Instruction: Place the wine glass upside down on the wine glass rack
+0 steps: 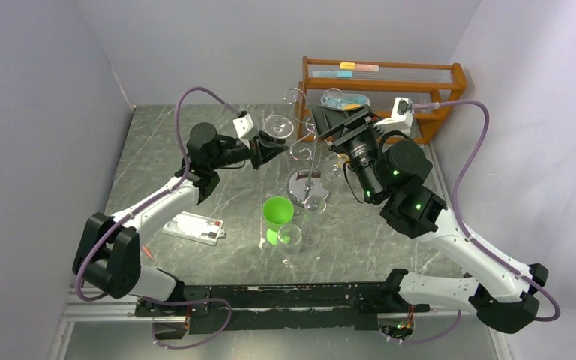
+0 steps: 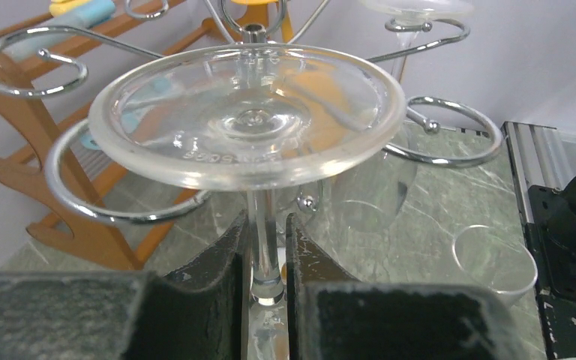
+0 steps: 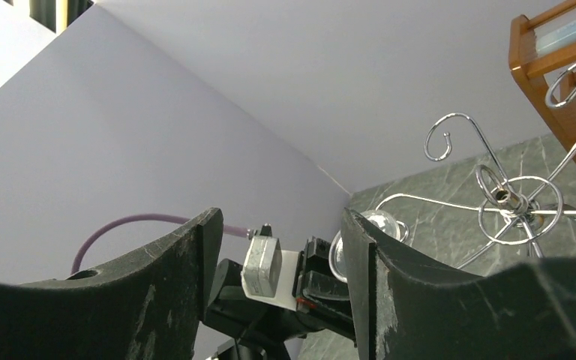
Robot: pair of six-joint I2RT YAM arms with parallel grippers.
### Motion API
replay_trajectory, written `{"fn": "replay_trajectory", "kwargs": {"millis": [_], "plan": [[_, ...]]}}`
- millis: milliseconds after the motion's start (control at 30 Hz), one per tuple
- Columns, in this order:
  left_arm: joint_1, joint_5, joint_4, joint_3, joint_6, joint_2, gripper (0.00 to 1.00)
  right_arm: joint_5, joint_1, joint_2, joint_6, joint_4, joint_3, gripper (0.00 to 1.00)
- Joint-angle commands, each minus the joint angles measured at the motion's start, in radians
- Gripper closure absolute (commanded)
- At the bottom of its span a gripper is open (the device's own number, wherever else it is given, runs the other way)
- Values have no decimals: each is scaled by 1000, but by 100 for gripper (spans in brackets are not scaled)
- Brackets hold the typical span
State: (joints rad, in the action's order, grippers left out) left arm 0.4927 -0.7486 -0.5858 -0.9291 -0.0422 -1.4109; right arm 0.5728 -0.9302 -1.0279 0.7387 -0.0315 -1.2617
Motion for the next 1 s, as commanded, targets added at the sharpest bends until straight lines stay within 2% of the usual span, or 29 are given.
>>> {"fn": "replay_trajectory", "kwargs": {"millis": [0,233,367,633,767,967], "plan": [[3,-59,-72,-71,29,-44,95,50,6,32,-8,-44,32,38],[3,-80,29,-147,119,-131,95,41,6,37,20,-67,84,39],[2,-34,-20,-122,98,-129,95,35,6,31,32,-71,96,39],[2,157,-125,-68,48,-120,95,30,5,38,48,-77,110,39],[3,216,-149,-62,-20,-122,95,31,5,41,53,-76,113,39],[3,262,-310,19,-70,-93,95,32,6,48,58,-74,120,40]]}}
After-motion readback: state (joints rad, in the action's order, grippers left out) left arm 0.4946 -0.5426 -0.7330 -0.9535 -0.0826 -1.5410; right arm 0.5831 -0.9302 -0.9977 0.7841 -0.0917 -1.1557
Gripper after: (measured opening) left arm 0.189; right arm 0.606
